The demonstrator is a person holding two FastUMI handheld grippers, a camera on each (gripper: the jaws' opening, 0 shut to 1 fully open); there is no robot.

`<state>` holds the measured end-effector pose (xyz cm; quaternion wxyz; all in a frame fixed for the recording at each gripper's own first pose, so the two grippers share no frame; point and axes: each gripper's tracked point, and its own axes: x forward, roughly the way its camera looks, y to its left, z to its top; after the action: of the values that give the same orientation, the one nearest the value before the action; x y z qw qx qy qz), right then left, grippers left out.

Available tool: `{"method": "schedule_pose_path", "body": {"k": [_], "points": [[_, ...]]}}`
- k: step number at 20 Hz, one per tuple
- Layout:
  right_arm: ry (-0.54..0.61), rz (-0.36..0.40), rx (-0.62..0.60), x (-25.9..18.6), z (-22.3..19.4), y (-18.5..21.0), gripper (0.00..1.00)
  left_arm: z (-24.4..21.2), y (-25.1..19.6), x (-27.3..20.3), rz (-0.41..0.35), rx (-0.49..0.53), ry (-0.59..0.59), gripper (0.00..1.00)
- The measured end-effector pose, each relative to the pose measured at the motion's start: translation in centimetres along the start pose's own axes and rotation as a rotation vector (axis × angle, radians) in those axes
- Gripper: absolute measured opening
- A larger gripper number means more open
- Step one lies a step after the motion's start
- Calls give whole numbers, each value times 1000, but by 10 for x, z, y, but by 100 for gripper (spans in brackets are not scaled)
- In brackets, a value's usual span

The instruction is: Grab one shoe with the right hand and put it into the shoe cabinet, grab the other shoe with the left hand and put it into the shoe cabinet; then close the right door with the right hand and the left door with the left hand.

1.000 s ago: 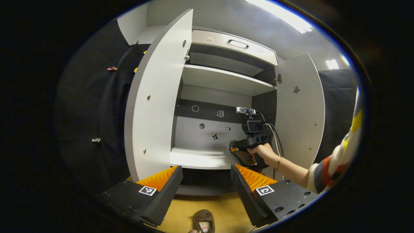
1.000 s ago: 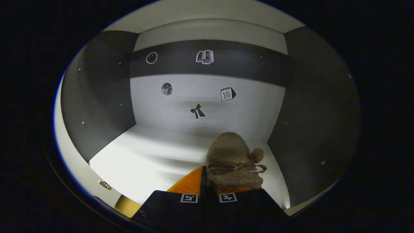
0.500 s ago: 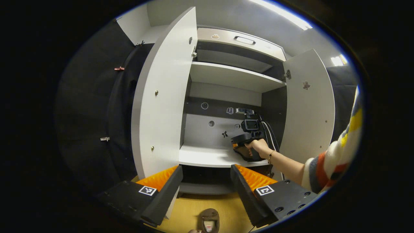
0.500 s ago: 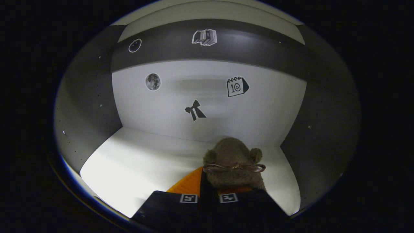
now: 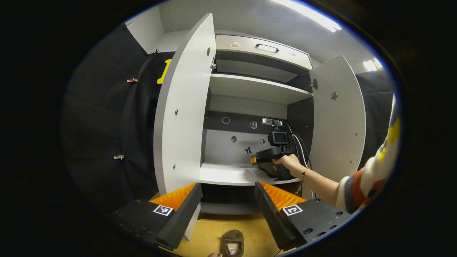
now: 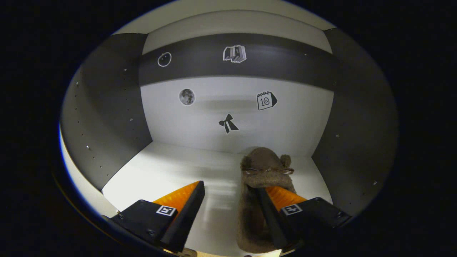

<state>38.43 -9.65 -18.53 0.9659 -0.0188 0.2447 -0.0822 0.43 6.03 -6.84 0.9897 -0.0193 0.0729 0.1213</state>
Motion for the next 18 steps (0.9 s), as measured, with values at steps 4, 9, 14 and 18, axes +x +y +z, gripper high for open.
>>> {"method": "schedule_pose_path", "body": {"k": [4,9,14,18], "points": [[-109,21,18,-63,20,-3,99,-6,3,-5,-22,-6,-21,95],[-279,19,-7,-164,39,-14,99,-37,-8,-8,-113,-30,-4,95],[-427,47,36,-264,22,-10,98,-73,-24,-11,-196,25,12,95],[-488,27,24,-318,-12,-8,98,-109,-32,-6,-225,94,15,95]]}}
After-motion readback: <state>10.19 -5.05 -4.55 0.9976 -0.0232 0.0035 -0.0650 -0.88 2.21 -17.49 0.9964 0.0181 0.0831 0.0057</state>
